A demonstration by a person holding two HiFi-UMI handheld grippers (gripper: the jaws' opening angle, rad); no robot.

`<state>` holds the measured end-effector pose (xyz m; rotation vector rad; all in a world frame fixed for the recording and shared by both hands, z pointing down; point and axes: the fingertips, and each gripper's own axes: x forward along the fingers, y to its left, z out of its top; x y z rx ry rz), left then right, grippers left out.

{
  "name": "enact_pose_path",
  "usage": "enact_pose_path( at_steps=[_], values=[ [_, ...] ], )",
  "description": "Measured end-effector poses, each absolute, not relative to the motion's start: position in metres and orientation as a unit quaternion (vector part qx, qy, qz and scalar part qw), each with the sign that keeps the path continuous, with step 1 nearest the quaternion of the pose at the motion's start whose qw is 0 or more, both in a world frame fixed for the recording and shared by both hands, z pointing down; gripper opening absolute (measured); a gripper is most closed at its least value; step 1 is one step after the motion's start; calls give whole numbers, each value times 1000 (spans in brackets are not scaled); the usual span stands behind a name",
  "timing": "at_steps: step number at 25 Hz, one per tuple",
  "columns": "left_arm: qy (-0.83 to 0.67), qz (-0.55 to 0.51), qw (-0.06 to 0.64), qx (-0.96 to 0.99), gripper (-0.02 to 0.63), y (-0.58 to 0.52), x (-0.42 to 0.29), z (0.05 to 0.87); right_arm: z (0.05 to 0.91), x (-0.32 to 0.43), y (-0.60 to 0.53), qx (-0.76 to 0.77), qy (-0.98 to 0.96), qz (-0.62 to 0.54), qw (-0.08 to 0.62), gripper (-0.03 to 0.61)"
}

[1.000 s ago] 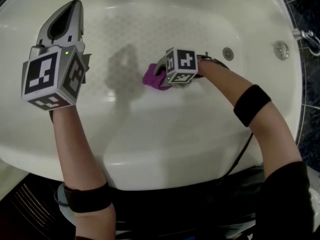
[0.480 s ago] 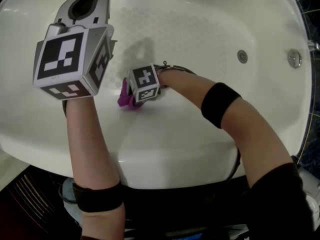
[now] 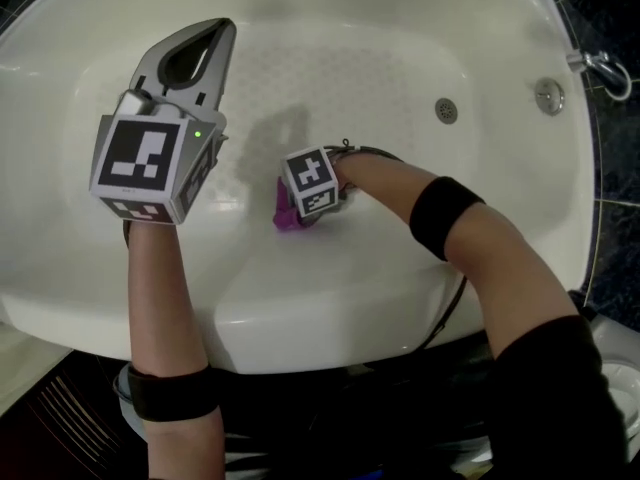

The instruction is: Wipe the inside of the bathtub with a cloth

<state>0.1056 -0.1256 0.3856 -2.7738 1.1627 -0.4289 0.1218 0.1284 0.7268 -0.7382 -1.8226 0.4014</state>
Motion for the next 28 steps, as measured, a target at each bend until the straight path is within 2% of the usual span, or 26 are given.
enact_pose_path(
  at_steps=[11, 18, 24, 26, 28],
  values=[
    [193, -171, 53, -965, 0, -54, 307, 393, 740, 368, 129, -188, -705, 288, 620, 92],
    [136, -143, 64, -978, 0, -32, 366, 393, 751, 478, 125, -133, -643, 296, 693, 92],
    [142, -157, 75, -975, 0, -35, 350, 392, 749, 490, 122, -141, -625, 283, 714, 91],
    [137, -158, 95, -973, 0, -37, 339, 384, 740, 459, 116, -140, -668, 283, 673, 91],
    [140, -163, 105, -971, 0, -41, 318, 376, 722, 399, 107, -139, -730, 287, 605, 91]
  ],
)
